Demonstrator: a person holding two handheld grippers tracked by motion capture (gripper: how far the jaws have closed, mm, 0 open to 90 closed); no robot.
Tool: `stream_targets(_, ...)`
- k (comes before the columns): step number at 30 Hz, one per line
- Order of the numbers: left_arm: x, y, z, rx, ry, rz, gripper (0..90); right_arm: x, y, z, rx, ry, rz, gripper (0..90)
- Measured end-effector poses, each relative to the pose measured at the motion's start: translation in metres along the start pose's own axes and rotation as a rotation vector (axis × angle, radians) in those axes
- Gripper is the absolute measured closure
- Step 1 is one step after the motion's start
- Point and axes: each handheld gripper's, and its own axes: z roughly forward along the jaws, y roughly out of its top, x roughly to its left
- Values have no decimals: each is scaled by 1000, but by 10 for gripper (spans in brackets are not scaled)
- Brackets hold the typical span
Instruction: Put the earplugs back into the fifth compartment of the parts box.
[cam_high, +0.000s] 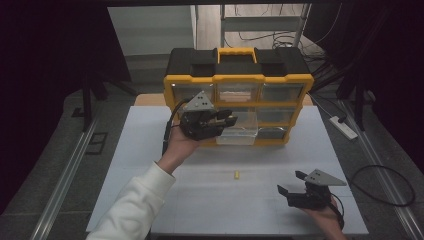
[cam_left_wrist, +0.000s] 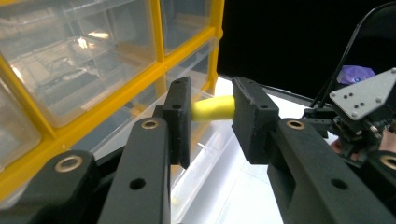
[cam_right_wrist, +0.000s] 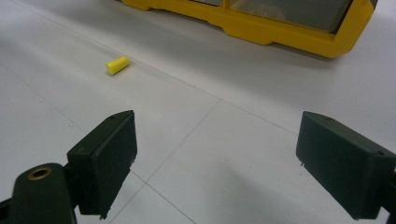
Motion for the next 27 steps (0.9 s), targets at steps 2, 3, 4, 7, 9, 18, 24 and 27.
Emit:
stream_targets(2,0,3,3,-1,3,0,676,0,0,0,0,2,-1,131)
stream_targets(3,0,3,3,-1,3,0,676,0,0,0,0,2,-1,131)
stream_targets(4,1,5,5,-2,3,-1,676,0,0,1,1,2,-1,131)
stream_targets(7,2,10,11,1,6,-3,677,0,0,1,2,1,2,132)
stream_targets(9,2,12,14,4,6,-1,677,0,0,1,1,0,1,131)
stream_targets(18,6,20,28,18,24,0,677,0,0,1,1,1,0,131)
stream_targets(24,10,20,37,27,32,-12,676,0,0,1,1,2,-1,131)
stream_targets(27,11,19,39,35,29,-17,675,0,0,1,1,2,-1,131)
